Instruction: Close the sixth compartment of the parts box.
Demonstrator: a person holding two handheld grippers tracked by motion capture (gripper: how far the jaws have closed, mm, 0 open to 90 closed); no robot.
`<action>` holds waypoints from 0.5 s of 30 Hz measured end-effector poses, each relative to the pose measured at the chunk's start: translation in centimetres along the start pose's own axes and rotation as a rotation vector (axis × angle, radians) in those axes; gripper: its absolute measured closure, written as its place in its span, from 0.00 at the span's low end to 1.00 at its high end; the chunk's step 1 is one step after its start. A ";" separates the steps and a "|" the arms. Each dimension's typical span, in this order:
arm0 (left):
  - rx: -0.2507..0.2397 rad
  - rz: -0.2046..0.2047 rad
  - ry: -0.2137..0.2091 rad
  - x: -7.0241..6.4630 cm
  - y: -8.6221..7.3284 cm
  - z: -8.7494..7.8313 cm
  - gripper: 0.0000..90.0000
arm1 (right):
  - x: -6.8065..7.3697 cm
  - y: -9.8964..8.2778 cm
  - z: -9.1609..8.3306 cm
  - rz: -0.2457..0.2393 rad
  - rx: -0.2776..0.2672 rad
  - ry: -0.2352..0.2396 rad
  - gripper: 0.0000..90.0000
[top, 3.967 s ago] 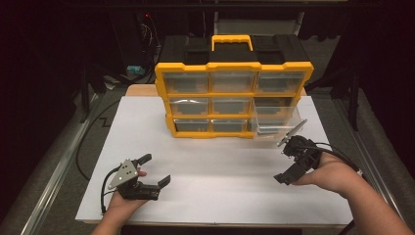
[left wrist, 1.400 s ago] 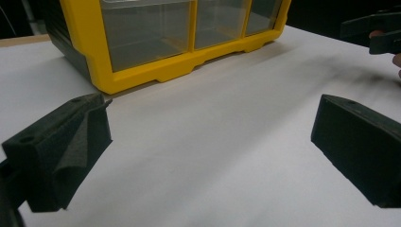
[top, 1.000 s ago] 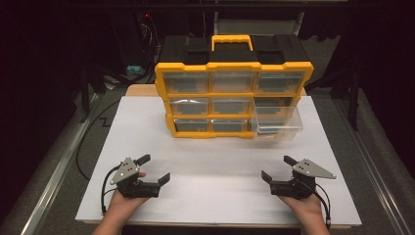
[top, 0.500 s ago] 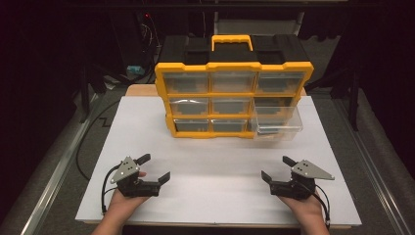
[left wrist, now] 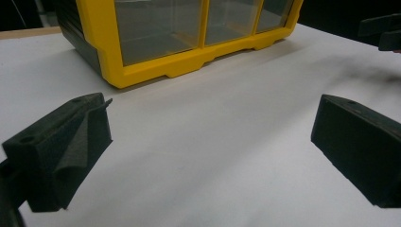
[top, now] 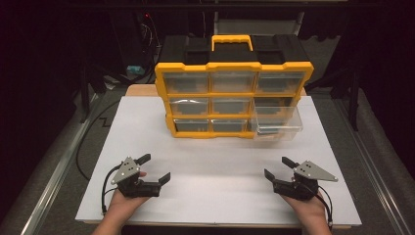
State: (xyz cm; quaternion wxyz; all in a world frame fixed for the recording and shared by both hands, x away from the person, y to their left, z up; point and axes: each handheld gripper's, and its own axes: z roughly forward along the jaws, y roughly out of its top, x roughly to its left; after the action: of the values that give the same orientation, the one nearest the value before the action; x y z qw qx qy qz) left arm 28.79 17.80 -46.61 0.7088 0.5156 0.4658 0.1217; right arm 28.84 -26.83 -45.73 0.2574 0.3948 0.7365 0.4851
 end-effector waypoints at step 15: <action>0.001 0.002 -0.012 -0.1 0.0 -0.1 0.00 | 0.1 -0.2 0.1 -0.004 -0.003 -0.021 0.53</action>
State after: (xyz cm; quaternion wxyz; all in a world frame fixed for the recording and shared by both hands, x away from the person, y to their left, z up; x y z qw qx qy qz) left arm 28.68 17.75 -46.60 0.7112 0.5171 0.4610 0.1192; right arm 28.79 -26.77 -45.97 0.2668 0.3981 0.7338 0.4814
